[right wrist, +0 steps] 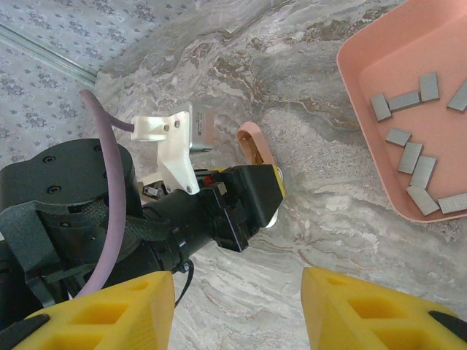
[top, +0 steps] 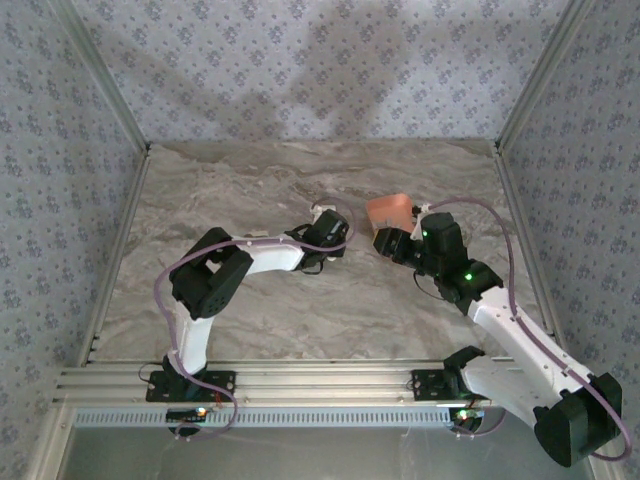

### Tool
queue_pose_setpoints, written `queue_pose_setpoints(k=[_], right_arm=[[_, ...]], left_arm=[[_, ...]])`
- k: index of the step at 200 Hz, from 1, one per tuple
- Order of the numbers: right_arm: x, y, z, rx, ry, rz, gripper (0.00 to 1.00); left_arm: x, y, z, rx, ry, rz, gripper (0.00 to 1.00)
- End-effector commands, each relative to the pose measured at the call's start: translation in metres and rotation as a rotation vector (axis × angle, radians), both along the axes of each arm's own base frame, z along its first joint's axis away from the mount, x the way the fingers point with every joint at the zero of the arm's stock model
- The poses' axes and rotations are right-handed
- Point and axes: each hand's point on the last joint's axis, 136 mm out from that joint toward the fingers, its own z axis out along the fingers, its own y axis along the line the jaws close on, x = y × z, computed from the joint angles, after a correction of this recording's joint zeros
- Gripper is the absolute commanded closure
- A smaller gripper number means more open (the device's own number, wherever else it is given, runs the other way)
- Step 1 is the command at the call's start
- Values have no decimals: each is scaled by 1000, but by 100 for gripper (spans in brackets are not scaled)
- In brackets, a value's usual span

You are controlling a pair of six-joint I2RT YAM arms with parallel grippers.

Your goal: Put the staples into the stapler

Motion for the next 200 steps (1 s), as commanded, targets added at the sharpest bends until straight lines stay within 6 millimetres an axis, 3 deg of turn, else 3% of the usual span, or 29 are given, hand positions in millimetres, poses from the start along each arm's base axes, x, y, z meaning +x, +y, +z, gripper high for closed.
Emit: queue_pose_setpoints(k=[1, 76, 126, 200], right_arm=[[-3, -3, 1, 2, -2, -1, 50], [-6, -6, 2, 4, -7, -4, 50], [-6, -7, 2, 6, -9, -7, 50], [-6, -7, 5, 14, -17, -8, 50]], left_arm=[[2, -7, 10, -49, -1, 14, 58], [3, -9, 8, -55, 12, 21, 67], [3, -10, 9, -56, 15, 25, 67], [4, -10, 23, -51, -2, 22, 52]])
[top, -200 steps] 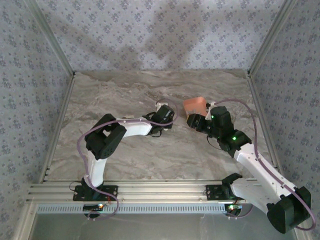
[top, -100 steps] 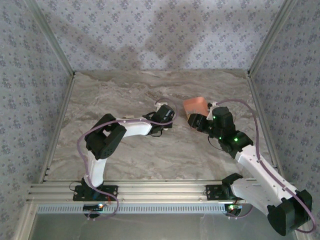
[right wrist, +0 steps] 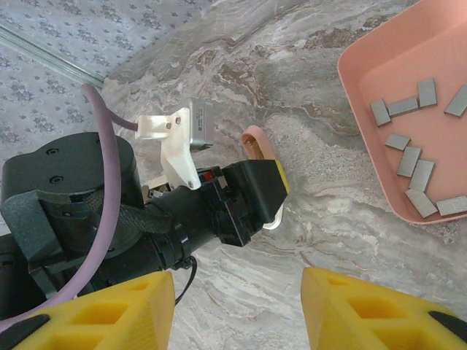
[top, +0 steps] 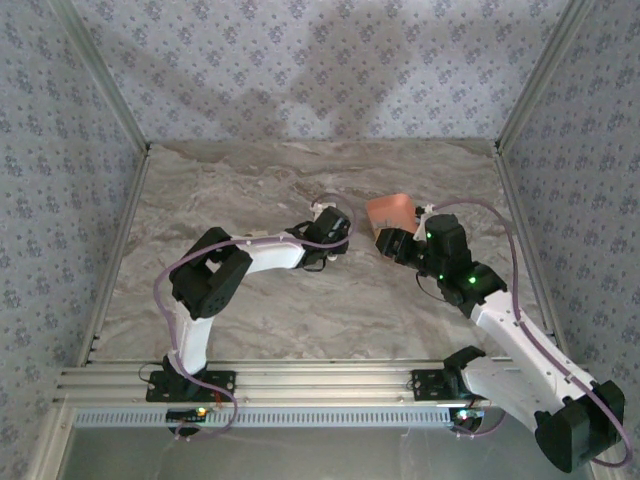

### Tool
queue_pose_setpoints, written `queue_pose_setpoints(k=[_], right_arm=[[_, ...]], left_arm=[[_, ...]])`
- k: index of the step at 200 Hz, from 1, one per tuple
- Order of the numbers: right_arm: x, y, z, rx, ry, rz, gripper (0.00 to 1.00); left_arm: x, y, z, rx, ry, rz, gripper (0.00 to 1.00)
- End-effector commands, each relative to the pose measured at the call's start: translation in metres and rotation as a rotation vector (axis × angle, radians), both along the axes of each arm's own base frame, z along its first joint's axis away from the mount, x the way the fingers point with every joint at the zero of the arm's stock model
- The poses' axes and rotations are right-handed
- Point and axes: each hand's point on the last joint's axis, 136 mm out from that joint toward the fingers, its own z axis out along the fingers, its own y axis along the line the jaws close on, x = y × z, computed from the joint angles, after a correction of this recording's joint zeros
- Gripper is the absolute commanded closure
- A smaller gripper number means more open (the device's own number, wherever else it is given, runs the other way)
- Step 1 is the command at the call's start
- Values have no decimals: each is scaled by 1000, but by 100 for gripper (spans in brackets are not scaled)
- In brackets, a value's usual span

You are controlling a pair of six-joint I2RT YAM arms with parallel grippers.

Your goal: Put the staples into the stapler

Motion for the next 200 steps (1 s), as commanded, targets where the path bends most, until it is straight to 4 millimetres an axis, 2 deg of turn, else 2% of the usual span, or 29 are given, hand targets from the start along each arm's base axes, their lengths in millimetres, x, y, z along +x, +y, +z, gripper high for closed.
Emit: queue_pose_setpoints(k=[1, 31, 63, 106, 149, 175, 200], right_arm=[[-3, -3, -2, 0, 3, -3, 50], [-4, -2, -1, 4, 7, 1, 50], [-4, -1, -3, 4, 14, 2, 50], [1, 9, -9, 3, 32, 29, 50], [7, 23, -12, 1, 30, 53, 50], [9, 29, -14, -3, 35, 64, 50], [12, 32, -16, -8, 38, 67, 50]], left_arm=[[1, -3, 15, -5, -17, 0, 52], [0, 2, 34, -12, -31, 11, 47], [-9, 30, 53, -70, 10, 54, 39], [-30, 98, 66, -114, 132, 172, 33], [-45, 182, 55, -266, 384, 441, 27], [-48, 218, 50, -346, 434, 592, 27], [-45, 237, 45, -409, 482, 707, 27]])
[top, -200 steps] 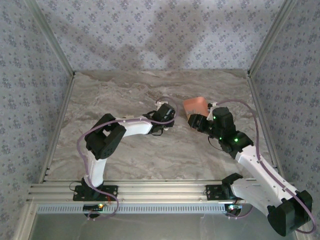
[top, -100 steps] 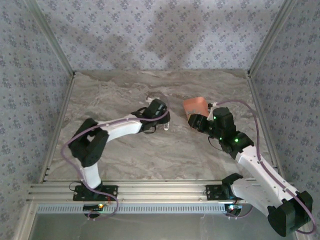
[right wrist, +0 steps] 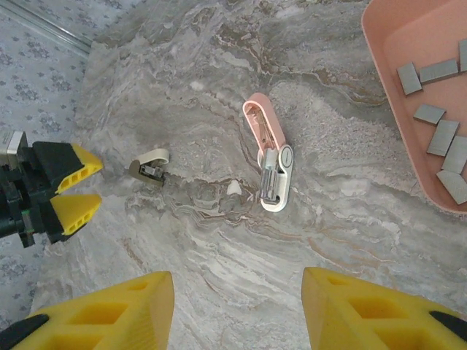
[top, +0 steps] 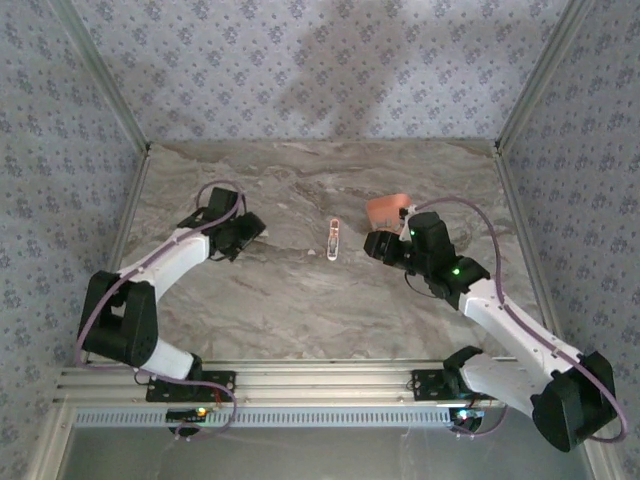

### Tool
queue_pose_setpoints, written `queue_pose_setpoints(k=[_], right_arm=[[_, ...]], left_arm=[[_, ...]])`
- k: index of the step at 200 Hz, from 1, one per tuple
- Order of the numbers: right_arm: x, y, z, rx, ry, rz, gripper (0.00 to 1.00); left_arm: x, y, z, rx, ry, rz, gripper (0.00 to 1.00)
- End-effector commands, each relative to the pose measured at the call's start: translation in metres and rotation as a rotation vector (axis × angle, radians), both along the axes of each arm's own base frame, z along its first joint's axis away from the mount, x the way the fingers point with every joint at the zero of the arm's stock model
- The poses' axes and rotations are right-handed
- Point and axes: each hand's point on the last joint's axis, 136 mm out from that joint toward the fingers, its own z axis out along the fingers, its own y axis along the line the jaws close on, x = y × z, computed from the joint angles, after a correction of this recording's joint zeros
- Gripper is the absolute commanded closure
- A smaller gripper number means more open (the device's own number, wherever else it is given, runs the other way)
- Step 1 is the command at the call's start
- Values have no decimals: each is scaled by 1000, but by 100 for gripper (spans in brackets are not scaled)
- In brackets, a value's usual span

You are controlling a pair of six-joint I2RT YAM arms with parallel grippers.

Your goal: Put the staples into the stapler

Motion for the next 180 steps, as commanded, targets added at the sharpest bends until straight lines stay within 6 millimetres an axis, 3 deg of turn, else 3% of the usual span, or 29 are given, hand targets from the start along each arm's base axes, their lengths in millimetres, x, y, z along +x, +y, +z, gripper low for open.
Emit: queue_pose_setpoints(k=[1, 71, 108, 180], right_arm=[[6, 5, 12, 20, -29, 0, 50], [13, 9, 7, 4, -25, 5, 50], [15, 6, 5, -8, -26, -2, 50], [18, -2, -1, -17, -22, -26, 50]], left_arm=[[-12, 5, -3, -112, 96, 105, 27], [7, 8, -23, -219, 283, 288, 26], [20, 8, -22, -193, 360, 337, 25], [21, -7, -43, -237, 555, 385, 17]])
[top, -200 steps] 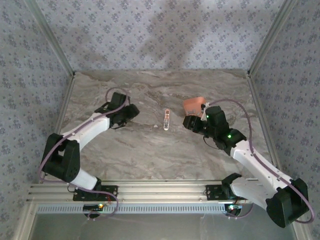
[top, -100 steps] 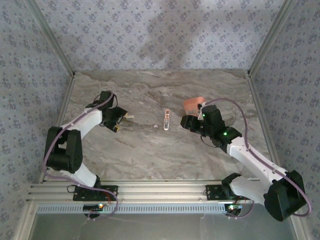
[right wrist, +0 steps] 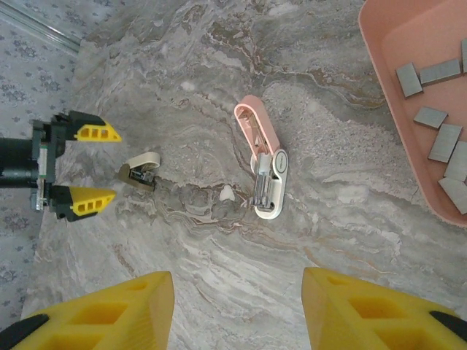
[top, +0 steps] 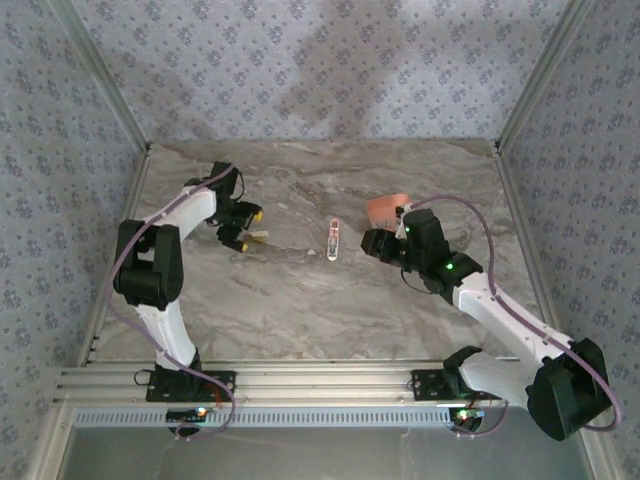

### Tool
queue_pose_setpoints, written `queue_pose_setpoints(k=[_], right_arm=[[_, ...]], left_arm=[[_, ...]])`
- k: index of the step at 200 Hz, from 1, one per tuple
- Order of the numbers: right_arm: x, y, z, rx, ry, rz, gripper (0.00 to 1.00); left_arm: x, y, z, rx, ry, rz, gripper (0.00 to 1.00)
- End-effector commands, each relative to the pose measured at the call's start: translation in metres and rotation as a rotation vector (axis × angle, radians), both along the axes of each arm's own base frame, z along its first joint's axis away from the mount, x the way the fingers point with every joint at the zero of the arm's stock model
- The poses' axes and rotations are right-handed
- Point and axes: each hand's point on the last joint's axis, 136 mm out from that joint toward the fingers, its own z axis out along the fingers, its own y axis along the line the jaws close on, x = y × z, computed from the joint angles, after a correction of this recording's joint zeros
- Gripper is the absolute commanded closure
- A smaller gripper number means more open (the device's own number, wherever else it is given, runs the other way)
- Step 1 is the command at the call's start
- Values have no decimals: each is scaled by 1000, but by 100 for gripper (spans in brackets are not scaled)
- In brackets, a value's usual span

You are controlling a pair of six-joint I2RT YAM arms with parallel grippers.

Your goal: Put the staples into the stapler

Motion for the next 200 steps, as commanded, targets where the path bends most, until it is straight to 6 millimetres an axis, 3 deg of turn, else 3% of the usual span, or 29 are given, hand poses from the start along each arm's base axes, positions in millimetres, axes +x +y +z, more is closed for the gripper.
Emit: queue_pose_setpoints(k=[1, 37, 89, 145, 200], right_arm=[[7, -4, 8, -8, -32, -14, 50], [8, -7, 6, -10, -30, -21, 50], [10, -10, 4, -9, -28, -28, 50], [11, -13, 2, -10, -29, -37, 50], [12, -17, 1, -10, -30, -43, 50]], left_arm=[[-19, -2, -8, -41, 143, 92, 17], [-10, -5, -12, -56, 146, 117, 10], [-4, -11, -21, -84, 181, 152, 12], [2, -16, -26, -104, 211, 189, 23], [0, -24, -33, -131, 252, 204, 43]])
